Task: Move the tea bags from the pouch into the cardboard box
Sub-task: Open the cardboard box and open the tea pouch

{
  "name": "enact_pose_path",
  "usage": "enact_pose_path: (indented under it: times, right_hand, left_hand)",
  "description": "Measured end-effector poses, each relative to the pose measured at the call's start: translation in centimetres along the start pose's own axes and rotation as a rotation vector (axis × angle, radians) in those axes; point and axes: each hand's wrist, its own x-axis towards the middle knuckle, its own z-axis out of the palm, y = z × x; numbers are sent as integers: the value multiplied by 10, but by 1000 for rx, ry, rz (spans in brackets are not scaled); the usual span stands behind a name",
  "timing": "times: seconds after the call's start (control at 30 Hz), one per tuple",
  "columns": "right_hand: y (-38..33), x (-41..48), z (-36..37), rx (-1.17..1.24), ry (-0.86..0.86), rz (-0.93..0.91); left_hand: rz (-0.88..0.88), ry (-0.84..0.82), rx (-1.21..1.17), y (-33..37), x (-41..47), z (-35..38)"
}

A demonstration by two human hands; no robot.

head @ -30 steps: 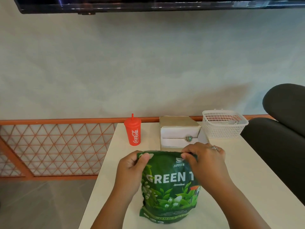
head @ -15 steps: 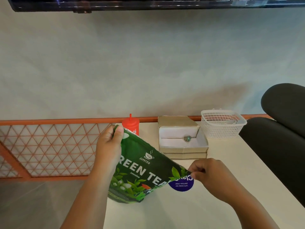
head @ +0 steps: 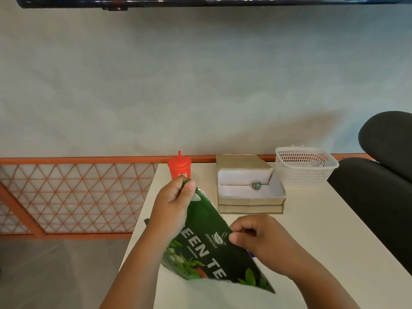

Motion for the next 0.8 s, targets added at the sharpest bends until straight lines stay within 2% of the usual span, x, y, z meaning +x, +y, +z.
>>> enact_pose_path:
  times: [0.23,0.4,0.8]
  right_hand:
    - [-19,9,7,260,37,-50]
    - [-27,16,13,371,52,-72]
    - [-20,10,15,427,-72,30]
  left_hand:
    - [110,-136,-13,-1,-10,3]
    - [107,-190,-3,0,-17,2]
    - [36,-4,-81,-6,-12,-8]
